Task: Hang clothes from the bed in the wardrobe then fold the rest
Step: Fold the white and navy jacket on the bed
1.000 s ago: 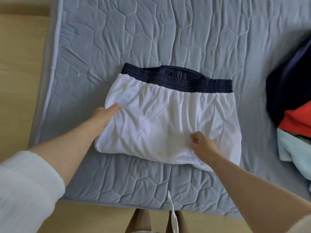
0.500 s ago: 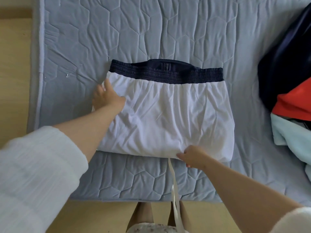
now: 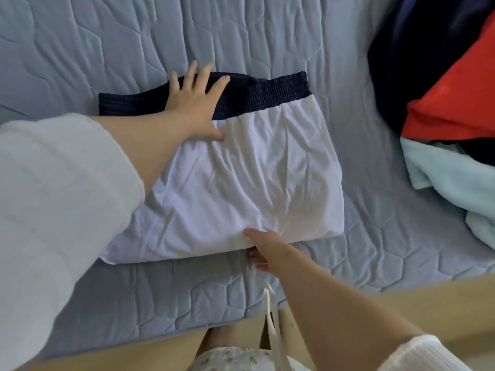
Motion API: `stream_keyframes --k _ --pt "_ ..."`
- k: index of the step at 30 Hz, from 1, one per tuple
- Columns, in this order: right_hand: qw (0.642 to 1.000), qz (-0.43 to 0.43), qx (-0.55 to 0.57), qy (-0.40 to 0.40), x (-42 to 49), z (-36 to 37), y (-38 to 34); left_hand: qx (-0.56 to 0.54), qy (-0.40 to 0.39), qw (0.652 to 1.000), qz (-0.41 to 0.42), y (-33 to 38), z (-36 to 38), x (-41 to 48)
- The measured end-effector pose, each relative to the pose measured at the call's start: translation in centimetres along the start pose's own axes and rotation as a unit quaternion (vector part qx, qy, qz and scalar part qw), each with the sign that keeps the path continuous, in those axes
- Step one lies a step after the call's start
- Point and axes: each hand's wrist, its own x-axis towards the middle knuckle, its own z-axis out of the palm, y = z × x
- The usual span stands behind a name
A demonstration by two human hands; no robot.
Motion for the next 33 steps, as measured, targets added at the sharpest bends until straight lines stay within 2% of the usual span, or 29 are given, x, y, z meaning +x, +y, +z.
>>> stream_keyframes --k 5,8,14,17,21,26,33 --pt "0.984 0.026 0.178 0.010 0.6 1.4 0.8 0.007 -0.054 0.998 -0.030 -0.5 -0.1 1.8" --pt "0.959 0.037 0.279 -0.025 0.6 1.9 1.4 -0.022 -0.058 0.997 -0.040 -0.8 -0.2 2.4" --pt "0.934 0.053 0.337 -0.106 0.6 2.7 1.7 -0.070 -0.109 0.992 -0.006 -0.9 -0.6 1.7" --pt "0.921 0.042 0.373 -0.102 0.4 3.1 1.8 -0.106 -0.135 0.985 -0.023 -0.9 -0.2 0.7" --pt "0.911 0.011 0.407 -0.075 -0.3 3.2 1.8 -0.261 -0.184 0.945 -0.065 -1.7 -0.7 -0.8" --pt "0.920 -0.050 0.388 -0.038 -3.1 0.9 -1.8 -0.397 -0.175 0.896 -0.094 -2.6 -3.2 -3.6" --pt "0.916 -0.201 0.347 0.015 -10.5 -3.6 -9.5 -0.571 -0.069 0.805 -0.145 -4.8 -10.7 -7.2"
